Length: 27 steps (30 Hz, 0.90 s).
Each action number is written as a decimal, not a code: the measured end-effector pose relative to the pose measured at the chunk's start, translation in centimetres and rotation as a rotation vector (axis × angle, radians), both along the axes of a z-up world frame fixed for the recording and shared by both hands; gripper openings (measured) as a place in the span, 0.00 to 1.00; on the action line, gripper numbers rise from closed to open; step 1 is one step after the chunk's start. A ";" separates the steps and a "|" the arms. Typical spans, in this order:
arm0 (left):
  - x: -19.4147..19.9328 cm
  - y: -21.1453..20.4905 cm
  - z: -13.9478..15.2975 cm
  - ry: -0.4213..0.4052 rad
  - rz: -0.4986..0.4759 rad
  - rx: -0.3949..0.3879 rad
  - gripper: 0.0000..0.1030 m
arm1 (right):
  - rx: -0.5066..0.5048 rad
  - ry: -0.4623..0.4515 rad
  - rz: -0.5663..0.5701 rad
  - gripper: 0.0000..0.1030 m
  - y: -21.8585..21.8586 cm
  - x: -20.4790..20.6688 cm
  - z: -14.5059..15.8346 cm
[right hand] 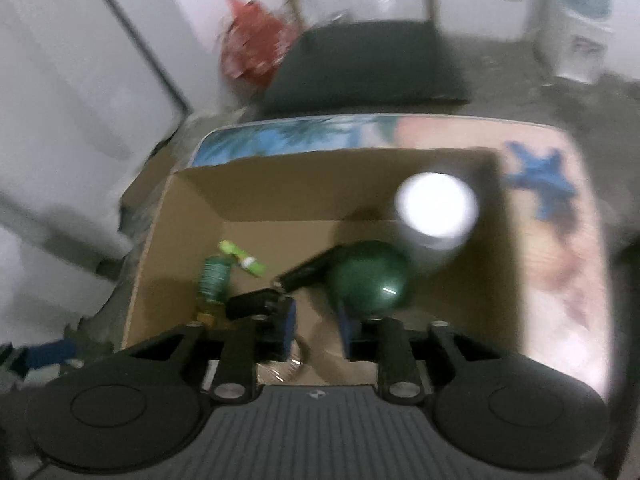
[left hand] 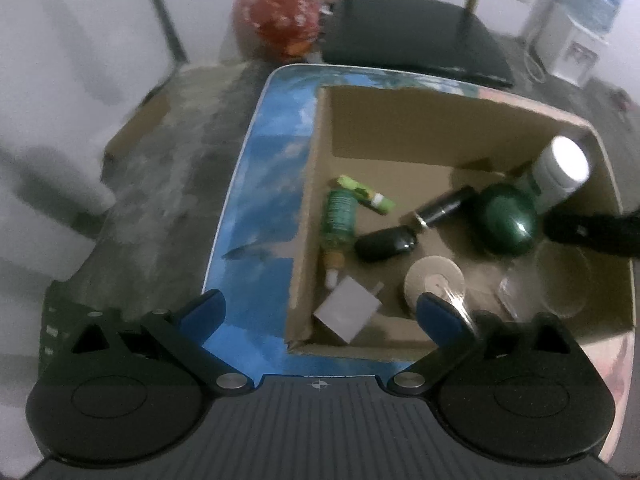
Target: Organize rigid objects
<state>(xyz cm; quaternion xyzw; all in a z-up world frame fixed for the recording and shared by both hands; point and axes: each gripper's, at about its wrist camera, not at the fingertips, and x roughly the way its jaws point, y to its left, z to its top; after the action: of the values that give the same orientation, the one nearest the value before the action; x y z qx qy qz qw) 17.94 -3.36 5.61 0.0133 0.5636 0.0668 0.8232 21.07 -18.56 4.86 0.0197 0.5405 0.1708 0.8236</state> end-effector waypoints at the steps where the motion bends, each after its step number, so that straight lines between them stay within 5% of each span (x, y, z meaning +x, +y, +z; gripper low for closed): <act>1: 0.0 0.0 0.2 0.001 -0.014 0.000 0.99 | -0.025 -0.017 -0.030 0.56 -0.7 -0.9 0.4; 12: -1.0 -2.7 -0.1 0.022 -0.158 -0.012 0.99 | -0.131 0.014 -0.119 0.63 -2.3 -6.1 -0.9; 27: -3.1 -3.2 0.1 0.028 -0.169 -0.006 0.99 | -0.112 0.018 -0.053 0.63 -1.4 -8.2 -0.8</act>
<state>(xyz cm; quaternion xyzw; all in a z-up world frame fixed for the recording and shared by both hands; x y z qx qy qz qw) 14.79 -6.58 5.74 0.0592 0.5722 -0.0046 0.8180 12.91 -19.93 4.02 -0.0109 0.5558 0.1183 0.8228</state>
